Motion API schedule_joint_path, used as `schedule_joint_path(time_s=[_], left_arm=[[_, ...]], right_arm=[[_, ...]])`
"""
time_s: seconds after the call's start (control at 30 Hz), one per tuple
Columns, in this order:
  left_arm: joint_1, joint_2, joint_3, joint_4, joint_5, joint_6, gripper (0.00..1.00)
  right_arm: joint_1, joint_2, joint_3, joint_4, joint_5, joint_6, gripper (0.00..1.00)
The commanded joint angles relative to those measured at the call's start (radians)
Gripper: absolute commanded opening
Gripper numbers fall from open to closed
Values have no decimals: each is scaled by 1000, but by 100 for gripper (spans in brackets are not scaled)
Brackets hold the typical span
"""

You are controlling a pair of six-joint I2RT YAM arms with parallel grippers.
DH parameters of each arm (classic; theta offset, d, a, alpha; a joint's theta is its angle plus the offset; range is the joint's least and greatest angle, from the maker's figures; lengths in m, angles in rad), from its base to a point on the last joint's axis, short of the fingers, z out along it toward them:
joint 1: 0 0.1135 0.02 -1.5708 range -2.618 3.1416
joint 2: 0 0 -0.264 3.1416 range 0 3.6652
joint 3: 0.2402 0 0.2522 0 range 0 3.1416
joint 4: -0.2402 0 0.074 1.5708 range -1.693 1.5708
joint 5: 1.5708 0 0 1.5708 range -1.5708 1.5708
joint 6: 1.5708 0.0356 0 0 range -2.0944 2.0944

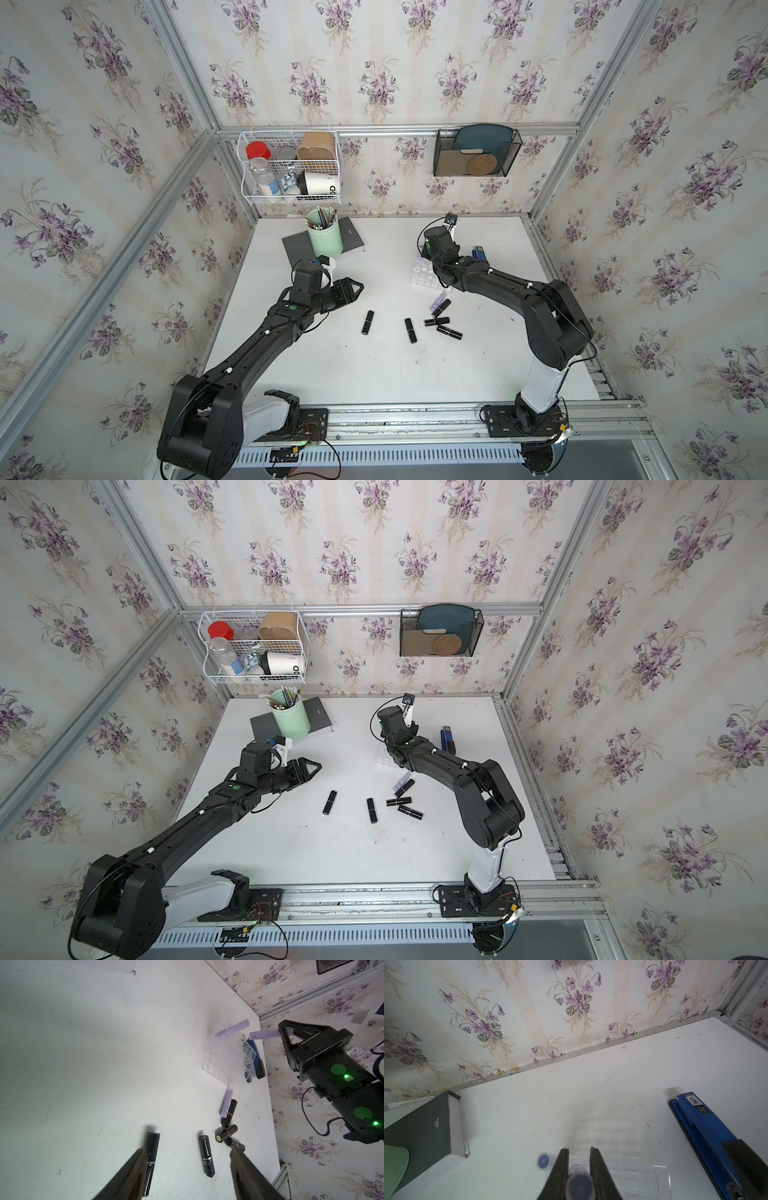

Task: Arrange the lipsticks in the organizer
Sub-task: Place the lipstick in the storage box.

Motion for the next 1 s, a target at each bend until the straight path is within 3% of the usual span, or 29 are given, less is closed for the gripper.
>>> schedule_joint_path(time_s=[0.0, 0.67, 0.8, 0.97], left_arm=[[0, 4, 2, 4, -7, 23, 67], [1, 3, -12, 5, -10, 30, 67], [1, -1, -16, 7, -12, 31, 67], [1, -1, -16, 7, -12, 29, 67]], right_arm=[[1, 20, 14, 30, -8, -2, 9], [1, 101, 22, 25, -3, 10, 9], [2, 103, 22, 19, 7, 7, 14], [3, 93, 31, -4, -16, 10, 28]])
